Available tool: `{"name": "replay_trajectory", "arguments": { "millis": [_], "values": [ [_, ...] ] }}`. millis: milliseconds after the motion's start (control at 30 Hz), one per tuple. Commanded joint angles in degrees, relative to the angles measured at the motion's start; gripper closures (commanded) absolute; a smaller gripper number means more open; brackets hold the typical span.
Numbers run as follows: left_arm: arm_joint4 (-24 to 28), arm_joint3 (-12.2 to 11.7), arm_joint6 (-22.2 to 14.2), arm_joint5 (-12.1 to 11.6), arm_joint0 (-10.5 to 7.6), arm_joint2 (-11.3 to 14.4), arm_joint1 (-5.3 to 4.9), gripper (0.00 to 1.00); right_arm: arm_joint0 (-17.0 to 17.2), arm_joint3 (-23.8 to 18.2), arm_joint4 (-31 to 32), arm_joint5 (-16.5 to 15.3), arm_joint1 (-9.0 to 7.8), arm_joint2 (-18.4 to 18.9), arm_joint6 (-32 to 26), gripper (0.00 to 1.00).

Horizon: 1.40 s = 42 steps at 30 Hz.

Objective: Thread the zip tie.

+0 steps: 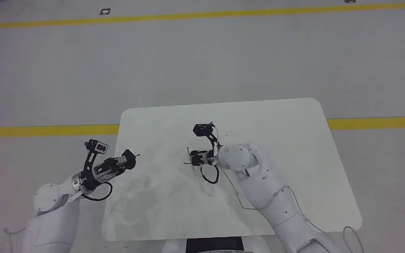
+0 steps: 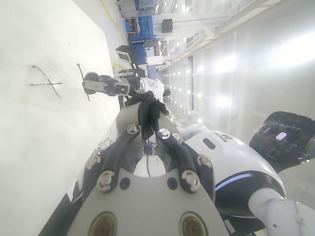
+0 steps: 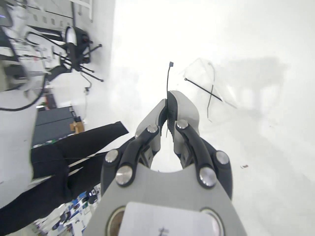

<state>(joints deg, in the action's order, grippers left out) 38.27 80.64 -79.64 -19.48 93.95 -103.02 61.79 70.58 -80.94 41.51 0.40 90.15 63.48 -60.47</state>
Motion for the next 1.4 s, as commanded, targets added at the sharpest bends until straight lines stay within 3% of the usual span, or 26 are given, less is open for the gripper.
{"name": "replay_trajectory", "arguments": {
  "millis": [0, 200, 500, 600, 767, 967, 1233, 1367],
  "values": [
    [0.0, 0.0, 0.0, 0.0, 0.00, 0.0, 0.00, 1.00, 1.0, -0.4, -4.3, -2.2, -0.29, 1.5, 0.4, 1.00],
    [0.0, 0.0, 0.0, 0.0, 0.00, 0.0, 0.00, 1.00, 2.2, 0.2, -12.1, -6.3, -0.76, 3.0, 3.0, 1.00],
    [0.0, 0.0, 0.0, 0.0, 0.00, 0.0, 0.00, 1.00, 2.3, 0.3, -12.0, -6.3, -0.76, 2.9, 3.3, 1.00],
    [0.0, 0.0, 0.0, 0.0, 0.00, 0.0, 0.00, 1.00, 3.2, 0.4, -14.6, -7.5, -0.57, 2.1, 8.7, 1.00],
    [0.1, 0.0, 4.6, 0.0, 0.50, 1.5, 0.24, 1.00, 5.5, -0.7, -25.5, -12.9, 0.07, 2.2, 21.9, 1.00],
    [-0.4, -0.7, 7.6, 0.0, 0.49, 3.3, 0.86, 1.00, 7.0, -0.2, -33.4, -19.2, 0.50, 0.8, 29.2, 1.00],
    [-1.4, -0.2, 11.6, 0.0, -0.64, 7.0, 2.13, 1.00, 5.4, 2.4, -34.0, -19.9, 1.31, -5.2, 34.8, 1.00],
    [-2.5, 0.5, 11.9, 0.0, -0.91, 7.2, 2.23, 1.00, 5.4, 2.4, -34.0, -19.9, 1.31, -5.2, 34.8, 1.00]
  ]
}}
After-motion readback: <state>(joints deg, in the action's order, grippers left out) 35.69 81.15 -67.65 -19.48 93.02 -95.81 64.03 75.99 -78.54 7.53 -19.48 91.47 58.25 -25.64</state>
